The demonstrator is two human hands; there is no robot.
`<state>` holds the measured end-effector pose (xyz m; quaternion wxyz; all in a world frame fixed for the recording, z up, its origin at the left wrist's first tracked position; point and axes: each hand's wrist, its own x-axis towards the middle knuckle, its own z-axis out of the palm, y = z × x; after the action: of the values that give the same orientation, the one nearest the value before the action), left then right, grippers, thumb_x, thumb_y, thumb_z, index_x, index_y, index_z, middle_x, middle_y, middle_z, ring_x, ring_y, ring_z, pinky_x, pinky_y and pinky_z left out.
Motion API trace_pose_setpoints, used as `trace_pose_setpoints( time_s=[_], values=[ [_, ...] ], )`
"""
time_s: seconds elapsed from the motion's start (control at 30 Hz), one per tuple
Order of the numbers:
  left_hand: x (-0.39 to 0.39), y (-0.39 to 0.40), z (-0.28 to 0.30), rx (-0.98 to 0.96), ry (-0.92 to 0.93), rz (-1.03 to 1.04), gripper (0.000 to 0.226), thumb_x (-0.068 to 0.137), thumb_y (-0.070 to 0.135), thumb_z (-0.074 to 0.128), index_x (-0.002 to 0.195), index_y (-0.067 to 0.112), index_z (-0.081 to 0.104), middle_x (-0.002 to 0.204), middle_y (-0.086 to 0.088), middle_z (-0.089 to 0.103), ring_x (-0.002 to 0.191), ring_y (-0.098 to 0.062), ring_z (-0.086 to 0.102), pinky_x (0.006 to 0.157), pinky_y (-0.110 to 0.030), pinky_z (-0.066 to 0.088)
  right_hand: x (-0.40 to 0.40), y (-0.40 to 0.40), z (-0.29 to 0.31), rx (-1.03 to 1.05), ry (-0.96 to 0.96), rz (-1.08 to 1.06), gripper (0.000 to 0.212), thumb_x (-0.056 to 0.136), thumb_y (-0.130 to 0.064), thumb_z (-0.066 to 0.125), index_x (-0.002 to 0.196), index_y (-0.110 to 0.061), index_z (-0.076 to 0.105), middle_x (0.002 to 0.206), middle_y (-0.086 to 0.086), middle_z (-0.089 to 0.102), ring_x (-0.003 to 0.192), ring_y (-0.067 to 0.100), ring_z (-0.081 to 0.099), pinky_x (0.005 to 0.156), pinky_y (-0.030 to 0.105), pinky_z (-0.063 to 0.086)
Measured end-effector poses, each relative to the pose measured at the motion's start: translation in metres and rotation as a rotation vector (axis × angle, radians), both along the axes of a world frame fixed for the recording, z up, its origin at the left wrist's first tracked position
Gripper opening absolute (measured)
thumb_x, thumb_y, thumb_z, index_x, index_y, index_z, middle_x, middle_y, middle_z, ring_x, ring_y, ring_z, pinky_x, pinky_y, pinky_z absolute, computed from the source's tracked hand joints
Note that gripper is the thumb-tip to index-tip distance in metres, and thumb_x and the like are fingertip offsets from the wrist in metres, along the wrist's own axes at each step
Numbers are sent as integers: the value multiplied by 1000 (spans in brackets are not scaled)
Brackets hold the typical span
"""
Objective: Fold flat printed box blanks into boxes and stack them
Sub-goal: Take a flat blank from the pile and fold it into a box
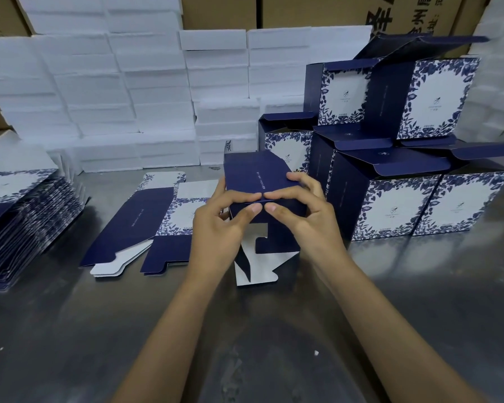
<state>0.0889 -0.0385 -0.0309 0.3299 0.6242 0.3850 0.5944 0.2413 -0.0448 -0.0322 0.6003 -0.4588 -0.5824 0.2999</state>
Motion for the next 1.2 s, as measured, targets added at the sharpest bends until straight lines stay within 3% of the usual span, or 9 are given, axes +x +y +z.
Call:
trace_pose_setpoints(
  time_s=[0.13, 0.37, 0.47, 0.57, 0.7, 0.87, 1.0, 1.1, 1.2],
  values=[
    [-3, -1, 4, -68, -15, -35, 19, 87, 3, 72, 100, 17, 77, 115, 6, 73, 123, -13, 60, 104, -43, 49, 7, 1, 3, -33, -23, 32, 21, 85, -16, 80, 96, -33, 78, 140, -15, 50, 139, 12, 40, 117, 43, 35],
    [-1, -5, 7, -84, -25, 5, 20, 88, 3, 72, 98, 19, 78, 113, 8, 73, 119, -11, 63, 105, -42, 49, 13, 1, 6, 12, -91, 26, 17, 88, -9, 76, 103, -17, 79, 132, -4, 57, 133, 15, 48, 115, 44, 36],
    [-6, -5, 9, -109, -31, -41, 23, 88, 4, 72, 105, 17, 78, 122, 12, 69, 121, -1, 59, 106, -32, 48, 18, 0, 5, -4, -94, 77, 26, 91, -10, 74, 114, -20, 76, 140, -8, 54, 134, 4, 46, 110, 27, 41],
    [-8, -4, 8, -101, -28, -16, 23, 88, 6, 72, 104, 22, 77, 108, 30, 69, 129, 2, 53, 108, -35, 47, 21, 1, 5, -13, -70, 91, 26, 93, -9, 71, 114, -23, 75, 145, -10, 51, 134, -2, 45, 100, 13, 42],
    [-3, -5, 5, -59, -14, 59, 24, 90, 7, 70, 102, 27, 77, 113, 18, 71, 136, 1, 45, 110, -35, 44, 24, 5, 3, -16, -71, 86, 30, 91, -15, 74, 115, -33, 73, 148, -13, 50, 134, -6, 46, 105, 19, 43],
    [-12, 0, 7, -25, -48, 254, 25, 94, 11, 67, 103, 33, 74, 103, 20, 71, 106, 13, 59, 91, -11, 47, 26, 7, 2, -237, 127, 3, 68, 87, -59, 70, 147, -42, 43, 152, -23, 41, 134, -1, 46, 110, 28, 39],
    [-18, 3, 7, -102, -136, 408, 22, 99, 12, 58, 104, 31, 68, 112, 8, 70, 94, 9, 62, 81, -6, 44, 19, 11, -4, -494, 203, 84, 37, 105, -47, 45, 133, -28, 60, 134, -2, 65, 121, 20, 62, 110, 46, 46],
    [-13, 3, 1, -285, -153, 440, 21, 101, 14, 46, 112, 29, 56, 115, 3, 66, 104, -12, 63, 92, -31, 52, 6, 8, -5, -464, 188, 216, 29, 107, -39, 45, 131, -35, 61, 135, -3, 65, 124, 20, 61, 113, 48, 44],
    [-6, 4, -4, -491, -78, 382, 23, 97, 12, 39, 112, 27, 47, 97, 2, 63, 91, -25, 64, 92, -53, 53, 5, 3, -1, -348, 135, 211, 34, 102, -44, 54, 136, -48, 56, 144, -14, 56, 134, 5, 52, 118, 42, 38]
  ],
)
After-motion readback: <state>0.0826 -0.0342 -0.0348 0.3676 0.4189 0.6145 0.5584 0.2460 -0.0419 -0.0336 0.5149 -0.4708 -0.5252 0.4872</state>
